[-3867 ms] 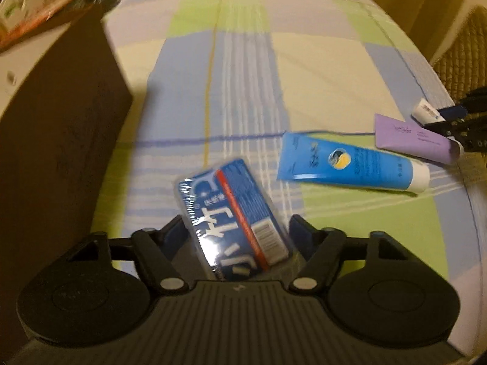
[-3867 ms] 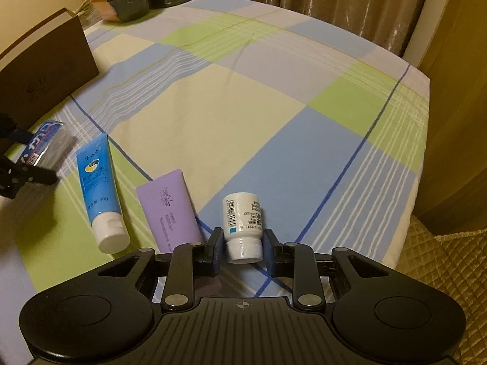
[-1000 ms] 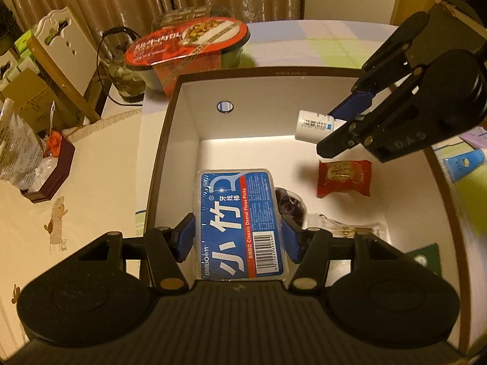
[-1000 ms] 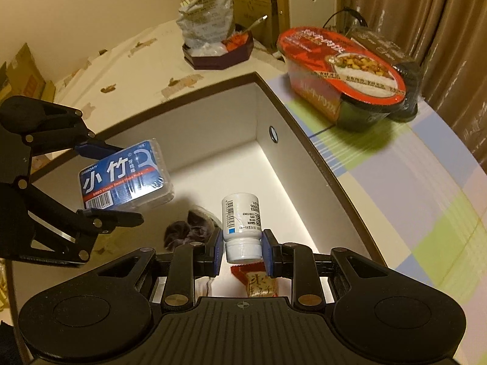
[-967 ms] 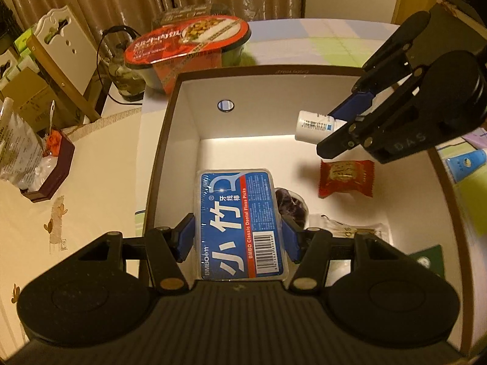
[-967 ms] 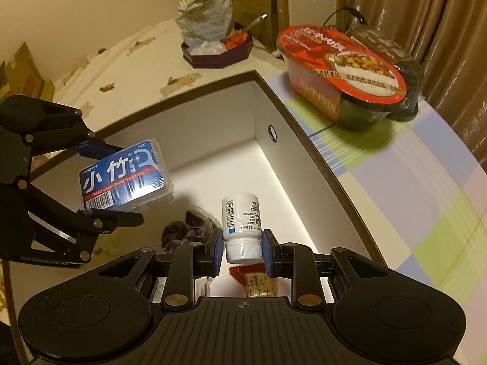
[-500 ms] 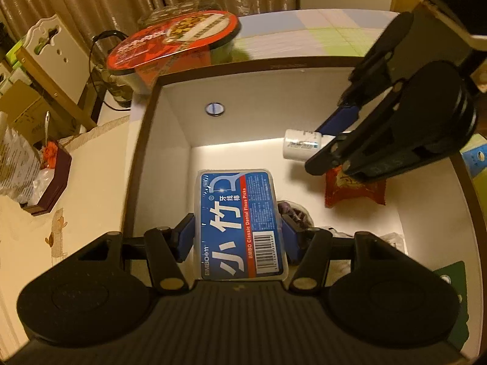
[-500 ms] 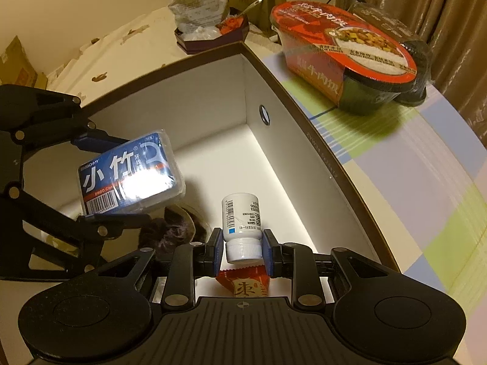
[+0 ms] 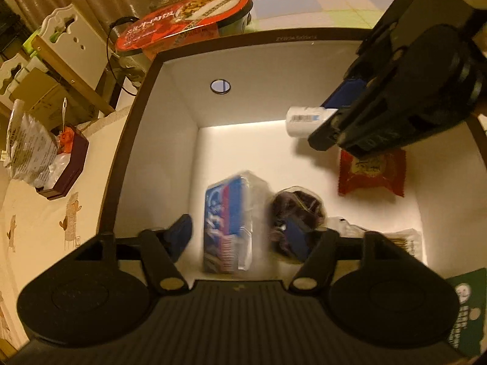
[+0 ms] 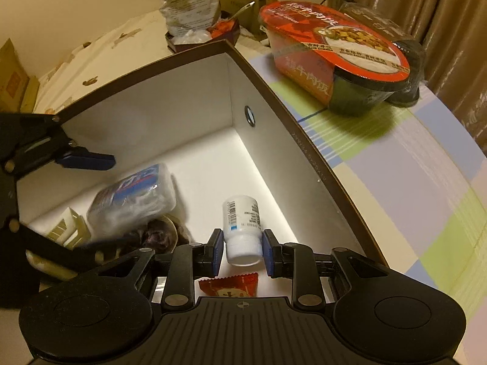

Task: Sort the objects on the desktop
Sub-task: 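Open the left tool to drop the floss box while the right tool releases the bottle, then move both tools back toward the blue and lavender tubes on the tablecloth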

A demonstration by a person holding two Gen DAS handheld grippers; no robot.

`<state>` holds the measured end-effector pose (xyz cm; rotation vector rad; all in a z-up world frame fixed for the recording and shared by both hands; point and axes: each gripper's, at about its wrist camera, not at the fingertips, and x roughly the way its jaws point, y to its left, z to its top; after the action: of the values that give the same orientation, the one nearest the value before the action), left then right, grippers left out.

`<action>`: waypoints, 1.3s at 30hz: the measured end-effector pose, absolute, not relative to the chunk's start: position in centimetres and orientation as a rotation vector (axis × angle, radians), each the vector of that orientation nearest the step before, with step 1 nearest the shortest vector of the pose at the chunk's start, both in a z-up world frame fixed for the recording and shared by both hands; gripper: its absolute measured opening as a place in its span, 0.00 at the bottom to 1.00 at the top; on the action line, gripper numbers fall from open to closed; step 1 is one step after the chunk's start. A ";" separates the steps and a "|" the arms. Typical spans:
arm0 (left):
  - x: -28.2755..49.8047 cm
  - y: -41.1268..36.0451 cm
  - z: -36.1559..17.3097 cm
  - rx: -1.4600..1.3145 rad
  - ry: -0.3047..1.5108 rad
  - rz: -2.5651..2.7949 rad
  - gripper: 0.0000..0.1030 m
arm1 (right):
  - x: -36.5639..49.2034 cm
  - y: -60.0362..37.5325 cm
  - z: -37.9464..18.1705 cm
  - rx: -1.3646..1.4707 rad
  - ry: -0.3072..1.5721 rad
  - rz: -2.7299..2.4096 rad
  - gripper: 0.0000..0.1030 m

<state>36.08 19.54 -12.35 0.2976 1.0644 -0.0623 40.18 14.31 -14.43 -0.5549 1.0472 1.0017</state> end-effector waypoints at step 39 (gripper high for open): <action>27.5 19.1 -3.4 0.183 0.952 -0.029 0.84 | 31.6 6.9 -6.4 -0.521 0.944 0.989 0.89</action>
<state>27.48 19.07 -3.36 0.1833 0.9521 -0.0288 31.61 6.94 -6.38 -0.5214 0.9440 0.9887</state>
